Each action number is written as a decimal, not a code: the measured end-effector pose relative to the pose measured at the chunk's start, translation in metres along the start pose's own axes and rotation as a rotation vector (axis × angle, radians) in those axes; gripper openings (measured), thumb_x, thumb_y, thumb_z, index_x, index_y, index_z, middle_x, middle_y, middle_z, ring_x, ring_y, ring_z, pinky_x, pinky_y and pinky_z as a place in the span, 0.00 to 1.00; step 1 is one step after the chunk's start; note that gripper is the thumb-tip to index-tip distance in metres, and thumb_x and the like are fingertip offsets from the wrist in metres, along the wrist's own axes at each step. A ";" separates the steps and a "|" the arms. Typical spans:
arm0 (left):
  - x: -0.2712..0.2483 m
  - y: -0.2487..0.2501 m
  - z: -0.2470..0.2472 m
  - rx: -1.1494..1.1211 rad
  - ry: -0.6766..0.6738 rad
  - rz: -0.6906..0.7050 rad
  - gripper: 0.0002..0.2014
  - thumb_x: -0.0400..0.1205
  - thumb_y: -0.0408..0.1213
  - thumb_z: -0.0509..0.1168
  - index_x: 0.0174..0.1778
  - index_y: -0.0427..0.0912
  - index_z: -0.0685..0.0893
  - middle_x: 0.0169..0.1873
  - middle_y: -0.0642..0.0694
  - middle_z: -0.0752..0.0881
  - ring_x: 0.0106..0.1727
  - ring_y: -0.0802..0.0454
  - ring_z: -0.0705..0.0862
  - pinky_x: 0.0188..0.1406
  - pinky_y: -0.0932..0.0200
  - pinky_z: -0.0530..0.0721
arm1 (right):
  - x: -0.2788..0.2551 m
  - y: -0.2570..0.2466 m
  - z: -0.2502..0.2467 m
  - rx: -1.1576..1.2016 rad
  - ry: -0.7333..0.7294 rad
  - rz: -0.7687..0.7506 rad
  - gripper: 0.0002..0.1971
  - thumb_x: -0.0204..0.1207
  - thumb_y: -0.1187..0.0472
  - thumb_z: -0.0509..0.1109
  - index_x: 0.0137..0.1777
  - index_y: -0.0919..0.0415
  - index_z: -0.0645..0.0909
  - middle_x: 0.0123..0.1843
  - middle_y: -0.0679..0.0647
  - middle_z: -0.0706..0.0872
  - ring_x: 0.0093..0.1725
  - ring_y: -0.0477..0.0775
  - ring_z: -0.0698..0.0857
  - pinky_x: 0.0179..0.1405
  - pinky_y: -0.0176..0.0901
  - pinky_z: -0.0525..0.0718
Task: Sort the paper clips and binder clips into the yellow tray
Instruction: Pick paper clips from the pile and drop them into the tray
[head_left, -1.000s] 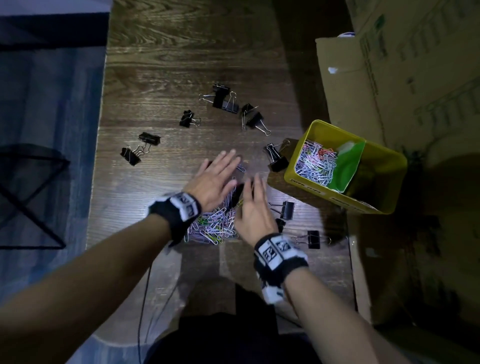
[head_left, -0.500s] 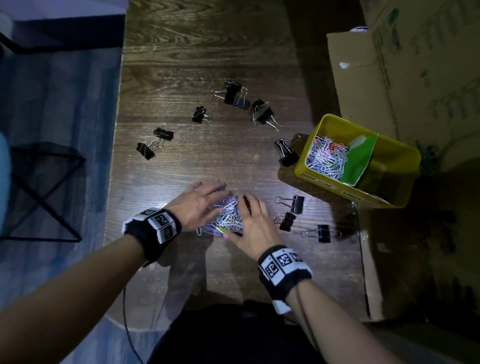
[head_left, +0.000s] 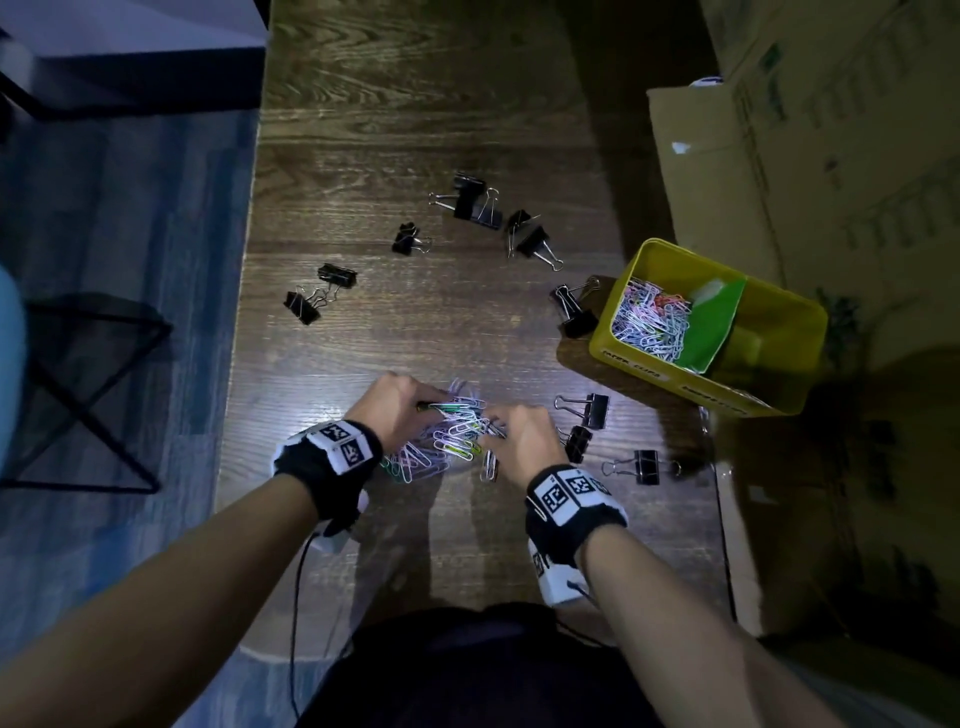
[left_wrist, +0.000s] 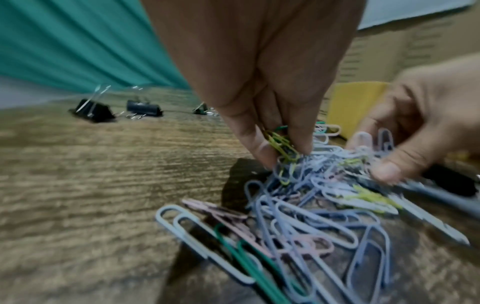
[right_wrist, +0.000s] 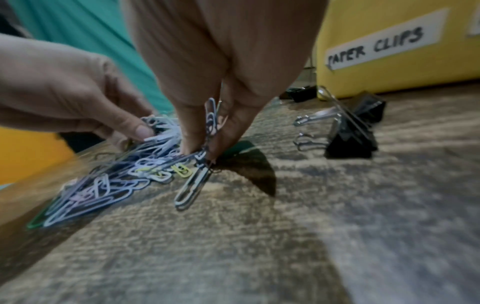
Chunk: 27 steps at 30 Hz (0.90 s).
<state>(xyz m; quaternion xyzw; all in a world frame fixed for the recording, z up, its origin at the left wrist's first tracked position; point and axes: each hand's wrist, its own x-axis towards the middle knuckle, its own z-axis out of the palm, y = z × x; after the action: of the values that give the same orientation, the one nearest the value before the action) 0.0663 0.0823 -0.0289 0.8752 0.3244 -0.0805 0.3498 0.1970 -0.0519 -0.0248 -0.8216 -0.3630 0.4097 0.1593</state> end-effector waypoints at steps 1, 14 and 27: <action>0.000 -0.002 -0.002 -0.053 0.010 -0.043 0.13 0.74 0.37 0.73 0.55 0.46 0.88 0.54 0.46 0.88 0.50 0.55 0.87 0.46 0.75 0.74 | -0.001 0.002 0.000 0.051 -0.001 0.021 0.17 0.75 0.59 0.75 0.64 0.55 0.83 0.58 0.62 0.88 0.54 0.58 0.87 0.58 0.43 0.82; 0.004 -0.002 -0.036 -0.813 0.024 -0.246 0.14 0.67 0.23 0.74 0.35 0.50 0.92 0.34 0.47 0.91 0.35 0.56 0.89 0.37 0.64 0.88 | -0.014 0.020 -0.025 0.676 0.181 0.072 0.12 0.61 0.60 0.84 0.45 0.50 0.89 0.34 0.42 0.87 0.35 0.46 0.84 0.48 0.47 0.86; 0.065 0.166 -0.102 -1.011 0.008 0.087 0.10 0.64 0.32 0.74 0.40 0.42 0.91 0.35 0.48 0.91 0.37 0.54 0.89 0.48 0.53 0.86 | -0.035 0.032 -0.138 1.212 0.630 0.003 0.14 0.64 0.72 0.79 0.49 0.63 0.85 0.32 0.44 0.90 0.36 0.44 0.86 0.48 0.45 0.87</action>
<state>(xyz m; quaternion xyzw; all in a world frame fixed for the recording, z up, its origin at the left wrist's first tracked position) 0.2117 0.0928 0.1165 0.6095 0.2874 0.1043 0.7315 0.3065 -0.0946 0.0619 -0.6681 -0.0046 0.2819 0.6886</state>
